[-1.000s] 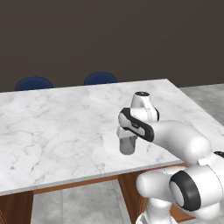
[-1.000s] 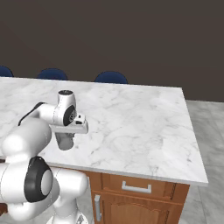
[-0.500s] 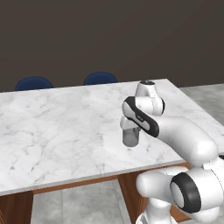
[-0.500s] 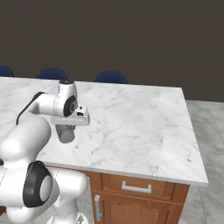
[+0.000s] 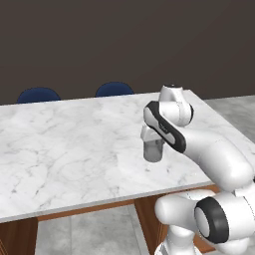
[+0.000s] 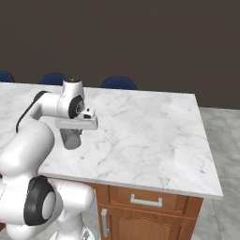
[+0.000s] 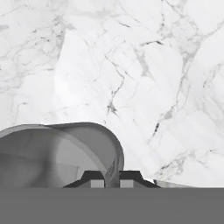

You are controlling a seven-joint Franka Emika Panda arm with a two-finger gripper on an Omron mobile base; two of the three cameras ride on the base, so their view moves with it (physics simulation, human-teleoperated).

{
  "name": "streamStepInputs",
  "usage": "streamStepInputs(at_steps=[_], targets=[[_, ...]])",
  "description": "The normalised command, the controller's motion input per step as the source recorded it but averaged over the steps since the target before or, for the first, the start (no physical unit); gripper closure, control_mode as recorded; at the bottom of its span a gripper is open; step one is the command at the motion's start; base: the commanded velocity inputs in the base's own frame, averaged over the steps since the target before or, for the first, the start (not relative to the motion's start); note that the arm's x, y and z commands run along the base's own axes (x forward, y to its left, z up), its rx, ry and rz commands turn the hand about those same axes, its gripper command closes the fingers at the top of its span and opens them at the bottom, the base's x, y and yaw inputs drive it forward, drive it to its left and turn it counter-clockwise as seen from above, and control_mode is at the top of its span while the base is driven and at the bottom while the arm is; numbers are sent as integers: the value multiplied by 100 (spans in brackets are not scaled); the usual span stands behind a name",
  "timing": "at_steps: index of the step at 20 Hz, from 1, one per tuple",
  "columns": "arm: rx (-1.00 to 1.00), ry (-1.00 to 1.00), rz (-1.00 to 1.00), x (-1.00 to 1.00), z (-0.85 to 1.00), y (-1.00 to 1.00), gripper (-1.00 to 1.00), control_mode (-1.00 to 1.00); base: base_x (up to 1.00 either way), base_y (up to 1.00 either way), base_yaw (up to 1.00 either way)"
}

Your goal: Pick the jar and glass cup and place them in the sink. Then turn on the water.

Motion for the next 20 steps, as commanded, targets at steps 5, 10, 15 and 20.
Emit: streamStepInputs(at_steps=[5,10,15,20], targets=[[4,0,0,-18,1,-31,100,-100,0,0,0],[4,0,0,-23,0,-15,100,-100,0,0,0],[2,0,0,-11,3,-1,100,-100,0,0,0],[0,0,0,-2,15,0,100,-100,0,0,0]])
